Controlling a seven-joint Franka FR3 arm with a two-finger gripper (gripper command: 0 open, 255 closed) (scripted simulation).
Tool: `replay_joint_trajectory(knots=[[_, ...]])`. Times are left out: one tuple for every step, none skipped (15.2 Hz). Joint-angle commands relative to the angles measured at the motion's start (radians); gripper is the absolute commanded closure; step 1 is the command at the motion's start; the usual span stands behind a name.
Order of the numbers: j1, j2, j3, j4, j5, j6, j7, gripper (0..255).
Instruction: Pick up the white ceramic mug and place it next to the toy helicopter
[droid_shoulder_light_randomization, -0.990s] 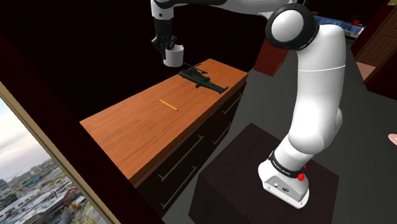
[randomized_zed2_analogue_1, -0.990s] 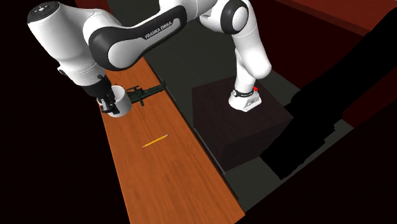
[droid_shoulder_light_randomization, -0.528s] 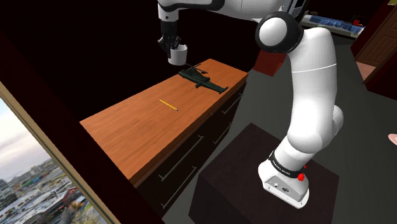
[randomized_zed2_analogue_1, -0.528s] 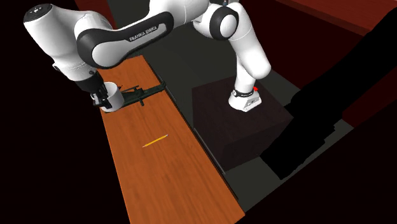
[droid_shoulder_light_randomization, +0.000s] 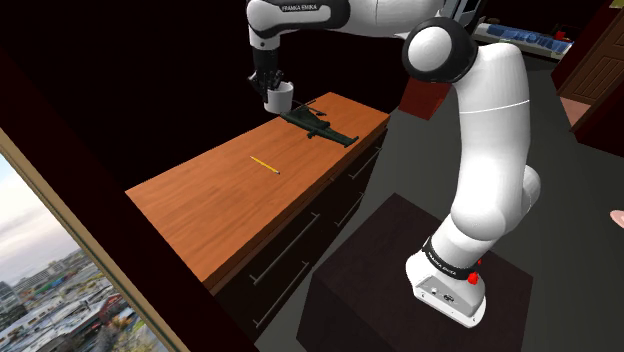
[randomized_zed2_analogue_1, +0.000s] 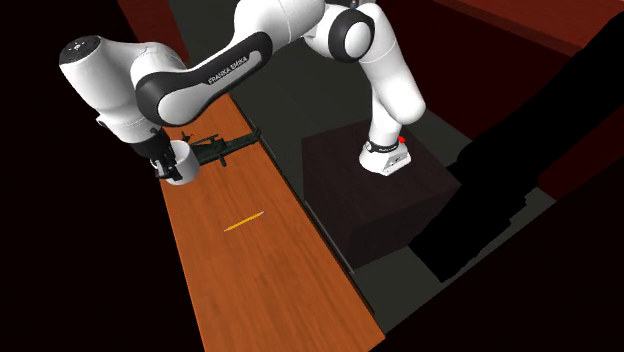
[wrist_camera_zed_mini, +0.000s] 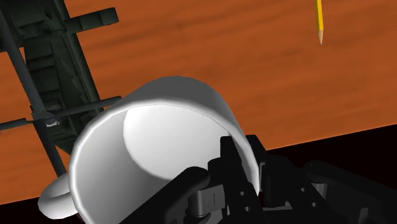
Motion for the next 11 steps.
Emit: replay_joint_trajectory(knots=[[-0.004,-0.003,0.0,-0.032,-0.001,0.03,0.003,255],[-0.005,-0.002,-0.001,-0.044,-0.001,0.043,0.005,255],[-0.006,-0.001,-0.001,-0.056,-0.002,0.055,0.006,255],[-0.007,0.001,-0.002,-0.068,-0.003,0.068,0.007,255],[-0.008,0.002,-0.002,-0.078,-0.004,0.08,0.009,255],[-0.009,0.004,-0.003,-0.089,-0.005,0.092,0.01,255],[-0.01,0.006,-0.003,-0.099,-0.006,0.104,0.012,255],[-0.01,0.009,-0.004,-0.109,-0.007,0.116,0.013,255],[-0.011,0.011,-0.005,-0.118,-0.008,0.128,0.014,255],[-0.011,0.014,-0.005,-0.127,-0.01,0.14,0.016,255],[-0.012,0.017,-0.006,-0.136,-0.011,0.151,0.017,255]])
